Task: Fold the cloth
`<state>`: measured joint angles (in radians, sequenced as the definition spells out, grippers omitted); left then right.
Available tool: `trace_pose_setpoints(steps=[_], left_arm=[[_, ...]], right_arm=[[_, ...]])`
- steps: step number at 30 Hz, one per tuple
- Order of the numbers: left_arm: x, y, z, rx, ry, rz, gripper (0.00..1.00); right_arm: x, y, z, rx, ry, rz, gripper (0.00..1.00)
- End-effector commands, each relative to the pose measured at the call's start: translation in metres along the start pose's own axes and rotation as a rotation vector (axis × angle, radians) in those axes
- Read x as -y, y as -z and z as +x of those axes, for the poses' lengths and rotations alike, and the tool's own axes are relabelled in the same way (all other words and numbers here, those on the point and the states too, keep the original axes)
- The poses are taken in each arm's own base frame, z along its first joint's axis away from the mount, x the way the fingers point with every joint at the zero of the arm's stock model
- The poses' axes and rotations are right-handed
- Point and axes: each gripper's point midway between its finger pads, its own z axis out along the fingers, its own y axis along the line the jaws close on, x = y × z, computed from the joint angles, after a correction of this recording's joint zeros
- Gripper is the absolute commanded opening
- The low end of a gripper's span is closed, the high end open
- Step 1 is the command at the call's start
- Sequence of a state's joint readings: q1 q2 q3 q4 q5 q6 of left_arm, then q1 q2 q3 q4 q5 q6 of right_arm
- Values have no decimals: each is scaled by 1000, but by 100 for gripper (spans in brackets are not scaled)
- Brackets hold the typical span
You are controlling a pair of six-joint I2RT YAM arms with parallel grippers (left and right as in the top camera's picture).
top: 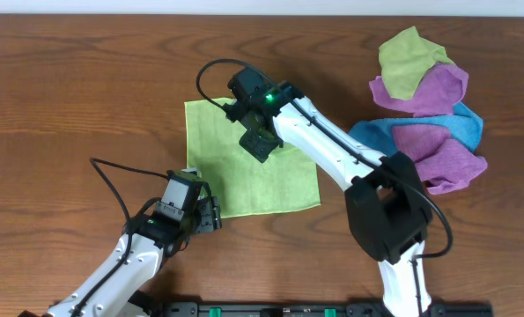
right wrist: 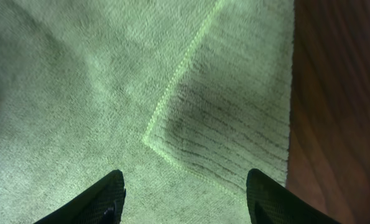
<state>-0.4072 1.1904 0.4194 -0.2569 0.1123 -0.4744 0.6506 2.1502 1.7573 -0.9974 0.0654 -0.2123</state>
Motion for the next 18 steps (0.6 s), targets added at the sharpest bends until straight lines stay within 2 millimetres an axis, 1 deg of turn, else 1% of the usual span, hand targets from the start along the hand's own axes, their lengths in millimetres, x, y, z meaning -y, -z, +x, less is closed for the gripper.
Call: trace_pose_setpoints(steps=[1,8,15,17,18], left_arm=[[-6,-2,1,1,3,-24,73],[-6,-2,1,-1,3,-24,73],[-6,-2,1,-1,3,-24,73],[-6,-2,1,-2,3,-24,73],[-6,-2,1,-2,3,-24,73]], right_arm=[[-2,-13,3,-35,24,4,63],[-7,-29,7,-70,38,-4,61],[-8,-46,4,-71,40,-5,53],[-11,-51,6,-82,46,-9,47],[-13,-53,6,-86,48,-10,40]])
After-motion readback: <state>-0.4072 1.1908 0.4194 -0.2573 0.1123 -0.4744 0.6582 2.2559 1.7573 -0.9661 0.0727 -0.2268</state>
